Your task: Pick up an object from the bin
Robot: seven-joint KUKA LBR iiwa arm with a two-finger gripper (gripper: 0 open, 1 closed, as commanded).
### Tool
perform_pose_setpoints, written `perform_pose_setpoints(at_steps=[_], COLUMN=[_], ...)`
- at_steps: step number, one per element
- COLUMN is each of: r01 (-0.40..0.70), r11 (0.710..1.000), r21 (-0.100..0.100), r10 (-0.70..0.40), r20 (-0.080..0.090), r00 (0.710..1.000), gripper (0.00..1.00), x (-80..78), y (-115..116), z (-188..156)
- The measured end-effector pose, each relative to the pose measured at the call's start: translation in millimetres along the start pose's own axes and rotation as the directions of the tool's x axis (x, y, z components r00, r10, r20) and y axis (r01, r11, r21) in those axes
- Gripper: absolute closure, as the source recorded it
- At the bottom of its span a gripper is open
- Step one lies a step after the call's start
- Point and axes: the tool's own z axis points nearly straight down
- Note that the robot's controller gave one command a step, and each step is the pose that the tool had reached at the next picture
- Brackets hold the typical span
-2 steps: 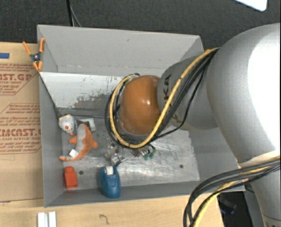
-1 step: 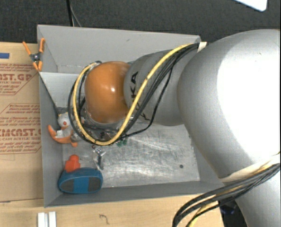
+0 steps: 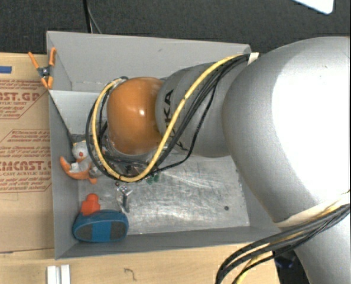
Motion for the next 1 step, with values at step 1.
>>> perform_pose_setpoints(at_steps=[1], r01=[0.008], r11=[1.0], r21=[0.002], r10=[-0.008], r20=[0.003], r00=[1.0], gripper=[0.0], x=[0.7], y=[1.1], z=[0.7])
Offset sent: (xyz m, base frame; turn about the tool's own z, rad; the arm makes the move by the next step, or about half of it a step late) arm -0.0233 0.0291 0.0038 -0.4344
